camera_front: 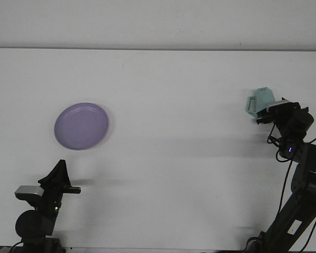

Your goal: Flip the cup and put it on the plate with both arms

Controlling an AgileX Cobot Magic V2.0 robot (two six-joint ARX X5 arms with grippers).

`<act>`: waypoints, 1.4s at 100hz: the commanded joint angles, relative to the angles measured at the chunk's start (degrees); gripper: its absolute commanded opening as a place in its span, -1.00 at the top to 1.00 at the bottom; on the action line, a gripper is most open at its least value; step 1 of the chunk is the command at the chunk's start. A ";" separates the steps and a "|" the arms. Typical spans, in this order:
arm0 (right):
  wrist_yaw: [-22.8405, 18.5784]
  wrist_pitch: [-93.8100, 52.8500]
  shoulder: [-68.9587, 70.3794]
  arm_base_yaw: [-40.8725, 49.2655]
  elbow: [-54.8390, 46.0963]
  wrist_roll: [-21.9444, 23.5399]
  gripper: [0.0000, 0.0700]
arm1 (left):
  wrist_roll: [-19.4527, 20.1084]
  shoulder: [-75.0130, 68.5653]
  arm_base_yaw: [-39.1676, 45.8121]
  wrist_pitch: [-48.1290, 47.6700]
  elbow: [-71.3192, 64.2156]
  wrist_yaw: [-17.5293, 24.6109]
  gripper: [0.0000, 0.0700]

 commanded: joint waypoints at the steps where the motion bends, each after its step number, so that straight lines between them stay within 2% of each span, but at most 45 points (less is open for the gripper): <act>1: -0.87 0.46 1.73 -0.22 1.38 -1.09 0.41 | 0.17 -0.04 -0.11 0.57 -1.07 -0.31 0.96; 10: -1.95 0.46 1.73 -0.22 1.44 -1.09 0.81 | 0.20 -0.04 -0.11 0.57 -1.07 -0.31 0.96; 17: -1.95 0.02 1.75 -0.22 1.46 -1.07 0.96 | 0.20 -0.04 -0.11 0.55 -1.07 -0.31 0.96; 39: -2.01 -0.39 1.68 -0.46 1.46 -0.31 0.96 | 0.17 -0.04 -0.11 0.57 -1.07 -0.31 0.96; 54: -4.00 -1.01 0.83 -0.90 1.46 5.51 0.96 | 0.20 -0.04 -0.11 0.57 -1.07 -0.31 0.96; 80: -4.50 -8.28 -6.36 -0.83 1.46 10.56 0.96 | 1.68 -0.04 -0.11 0.39 -1.07 -0.31 0.96; 101: -4.61 -21.00 -16.35 -0.46 1.46 16.11 0.97 | 1.66 -0.04 -0.11 0.44 -1.03 -0.31 0.96; 111: -6.29 -27.85 -22.23 0.20 1.46 18.97 0.97 | 1.64 -0.04 -0.11 0.57 -0.87 -0.31 0.96; 132: -7.10 -46.01 -36.22 3.19 1.46 29.29 0.98 | 1.66 -0.04 -0.11 0.57 -0.66 -0.31 0.96; 140: -7.17 -54.12 -40.85 5.55 1.46 31.65 0.98 | 1.64 -0.04 -0.11 0.57 -0.66 -0.28 0.96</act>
